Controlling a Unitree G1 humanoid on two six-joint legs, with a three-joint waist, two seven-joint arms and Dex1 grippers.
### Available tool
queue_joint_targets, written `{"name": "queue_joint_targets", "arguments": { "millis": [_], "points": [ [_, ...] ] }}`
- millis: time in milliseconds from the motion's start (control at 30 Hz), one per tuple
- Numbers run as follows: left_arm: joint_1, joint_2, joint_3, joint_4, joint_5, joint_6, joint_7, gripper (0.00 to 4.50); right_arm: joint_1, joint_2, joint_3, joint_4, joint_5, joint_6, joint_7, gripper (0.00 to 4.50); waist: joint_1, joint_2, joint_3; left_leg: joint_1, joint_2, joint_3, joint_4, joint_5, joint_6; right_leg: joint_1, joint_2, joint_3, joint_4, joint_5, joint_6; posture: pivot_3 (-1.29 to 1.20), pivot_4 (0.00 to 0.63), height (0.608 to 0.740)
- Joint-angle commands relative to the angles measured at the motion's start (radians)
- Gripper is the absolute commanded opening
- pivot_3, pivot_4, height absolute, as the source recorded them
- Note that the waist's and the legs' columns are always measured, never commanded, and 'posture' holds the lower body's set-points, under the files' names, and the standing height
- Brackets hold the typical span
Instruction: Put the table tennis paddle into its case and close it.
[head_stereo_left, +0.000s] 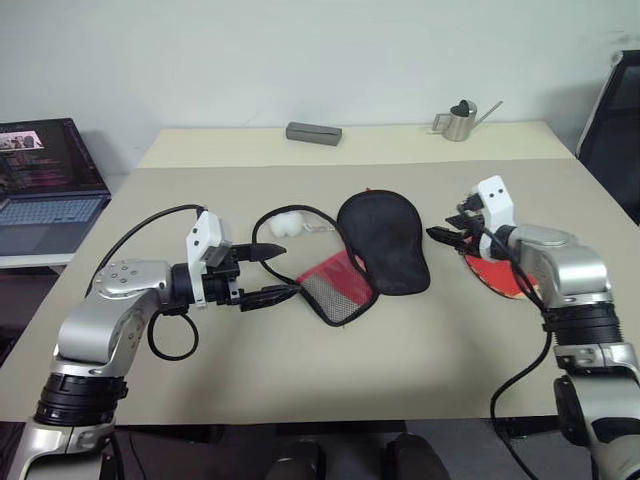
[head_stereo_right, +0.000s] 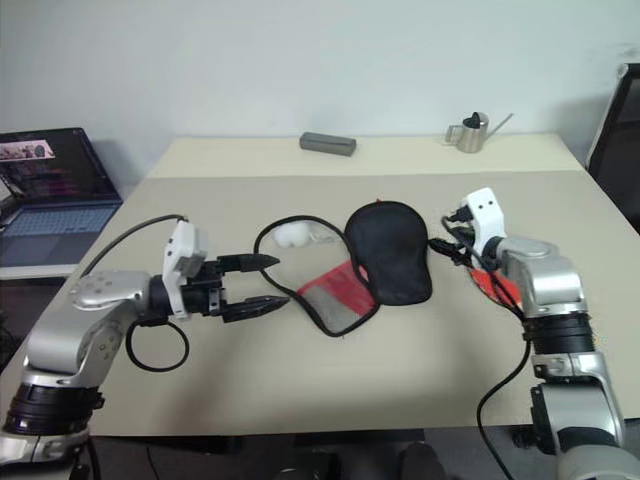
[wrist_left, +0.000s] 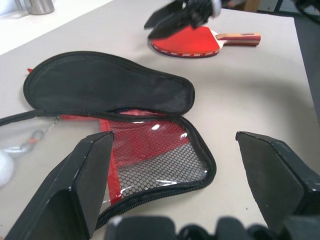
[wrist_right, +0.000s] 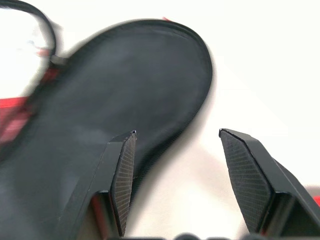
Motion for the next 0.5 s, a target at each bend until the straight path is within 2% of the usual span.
{"name": "queue_joint_targets", "arguments": {
  "millis": [33,167,300,400,500],
  "points": [
    [-0.026,0.001,0.008,-0.017,-0.008,-0.014,-0.001,4.27,0.036,-0.066,-0.045,-0.065,0.043,0.006,0.062,3.28,0.002,0.000,0.000,0.000,0.000,0.000,0.000,0.000,0.000,0.001,0.000,0.000,0.000,0.000,0.000,0.00,0.150,0.740],
    [-0.051,-0.009,-0.002,-0.014,-0.014,-0.008,-0.004,4.27,0.126,-0.170,-0.080,-0.121,0.069,0.009,0.125,4.47,0.006,-0.001,0.000,0.000,0.000,-0.001,0.000,0.000,0.000,0.001,0.000,-0.001,-0.001,0.000,0.000,0.00,0.150,0.740],
    [-0.058,-0.016,-0.008,-0.016,-0.013,-0.009,-0.007,4.27,0.192,-0.217,-0.146,-0.153,0.112,0.012,0.142,4.47,0.001,-0.001,0.001,0.000,0.000,0.000,0.000,0.000,0.000,0.001,0.000,0.000,-0.001,0.000,0.000,0.00,0.150,0.740],
    [-0.069,-0.031,-0.021,-0.036,-0.020,0.001,-0.002,4.27,0.293,-0.245,-0.254,-0.193,0.145,0.000,0.139,4.47,0.005,-0.001,0.001,0.000,0.001,0.001,0.000,0.000,0.000,0.001,0.000,-0.001,-0.001,0.000,0.000,0.00,0.150,0.740],
    [-0.078,-0.039,-0.031,-0.040,-0.022,0.006,-0.002,4.27,0.371,-0.265,-0.297,-0.198,0.146,-0.011,0.130,4.47,0.009,-0.002,0.001,0.000,0.001,0.001,0.000,0.000,0.001,0.002,0.000,-0.001,-0.003,0.000,0.000,0.00,0.150,0.740]
  ]
}}
